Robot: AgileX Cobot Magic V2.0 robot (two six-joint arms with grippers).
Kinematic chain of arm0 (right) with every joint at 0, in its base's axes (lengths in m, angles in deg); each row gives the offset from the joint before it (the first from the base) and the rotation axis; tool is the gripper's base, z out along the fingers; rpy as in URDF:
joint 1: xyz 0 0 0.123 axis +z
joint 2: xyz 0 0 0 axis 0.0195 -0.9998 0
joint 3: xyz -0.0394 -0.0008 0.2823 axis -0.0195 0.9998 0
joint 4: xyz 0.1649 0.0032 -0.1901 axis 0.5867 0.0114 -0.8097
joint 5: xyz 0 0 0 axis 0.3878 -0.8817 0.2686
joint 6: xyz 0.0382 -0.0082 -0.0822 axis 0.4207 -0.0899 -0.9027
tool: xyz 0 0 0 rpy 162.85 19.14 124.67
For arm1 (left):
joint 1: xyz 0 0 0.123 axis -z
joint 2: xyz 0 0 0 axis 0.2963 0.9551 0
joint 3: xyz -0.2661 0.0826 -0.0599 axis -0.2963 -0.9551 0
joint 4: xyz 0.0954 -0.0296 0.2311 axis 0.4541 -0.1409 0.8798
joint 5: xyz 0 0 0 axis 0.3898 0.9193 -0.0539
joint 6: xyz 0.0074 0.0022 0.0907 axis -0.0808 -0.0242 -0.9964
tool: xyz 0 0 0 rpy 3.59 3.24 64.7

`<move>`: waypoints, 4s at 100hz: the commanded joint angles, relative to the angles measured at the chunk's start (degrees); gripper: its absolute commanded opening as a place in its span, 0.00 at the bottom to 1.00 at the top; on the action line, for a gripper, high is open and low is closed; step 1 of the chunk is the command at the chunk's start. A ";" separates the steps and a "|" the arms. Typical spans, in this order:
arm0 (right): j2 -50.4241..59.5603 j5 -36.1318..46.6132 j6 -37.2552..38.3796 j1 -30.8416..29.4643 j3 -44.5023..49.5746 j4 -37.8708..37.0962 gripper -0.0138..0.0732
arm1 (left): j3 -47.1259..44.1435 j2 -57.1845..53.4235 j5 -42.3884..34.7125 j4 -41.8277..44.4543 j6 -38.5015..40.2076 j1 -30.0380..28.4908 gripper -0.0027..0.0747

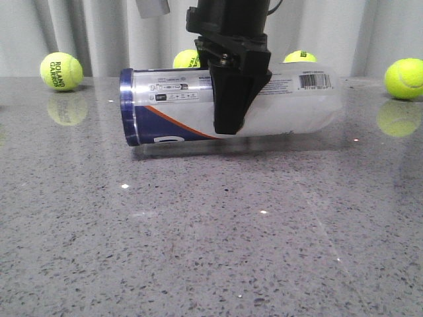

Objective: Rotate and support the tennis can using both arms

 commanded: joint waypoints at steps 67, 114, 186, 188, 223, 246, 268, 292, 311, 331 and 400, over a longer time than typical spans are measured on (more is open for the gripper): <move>3.28 1.85 4.01 0.08 -1.91 0.95 0.52 | -2.64 -1.93 -4.27 -0.37 0.52 -0.06 0.01; 3.28 2.48 4.01 0.08 -1.91 1.07 0.91 | -2.64 -1.93 -4.27 -0.37 0.52 -0.06 0.01; 4.30 -2.93 4.01 0.08 -2.17 1.07 0.90 | -2.64 -1.93 -4.27 -0.37 0.52 -0.06 0.01; 4.46 -3.10 4.01 0.08 -2.17 1.07 0.90 | -2.64 -1.93 -4.27 -0.37 0.52 -0.06 0.01; 7.51 -5.15 5.51 0.08 -2.94 0.96 0.90 | -2.64 -1.93 -4.27 -0.37 0.52 -0.06 0.01; 9.63 -5.15 18.60 0.08 -2.94 -1.49 0.90 | -2.64 -1.93 -4.27 -0.37 0.52 -0.06 0.01; 12.22 -5.21 44.68 0.02 -2.94 -13.34 0.90 | -2.64 -1.93 -4.27 -0.37 0.52 -0.06 0.01; 16.37 -5.26 56.77 0.02 -0.41 -16.69 0.90 | -2.64 -1.93 -4.27 -0.37 0.52 -0.06 0.01; 20.88 -5.21 61.89 -0.02 2.66 -16.69 0.71 | -2.64 -1.93 -4.27 -0.37 0.52 -0.06 0.01; 25.32 -5.16 65.57 -0.02 6.18 -16.69 0.28 | -2.64 -1.93 -4.27 -0.37 0.52 -0.06 0.01; 42.16 5.24 72.06 -0.02 24.04 -16.88 0.08 | -2.64 -1.93 -4.27 -0.37 0.52 -0.06 0.01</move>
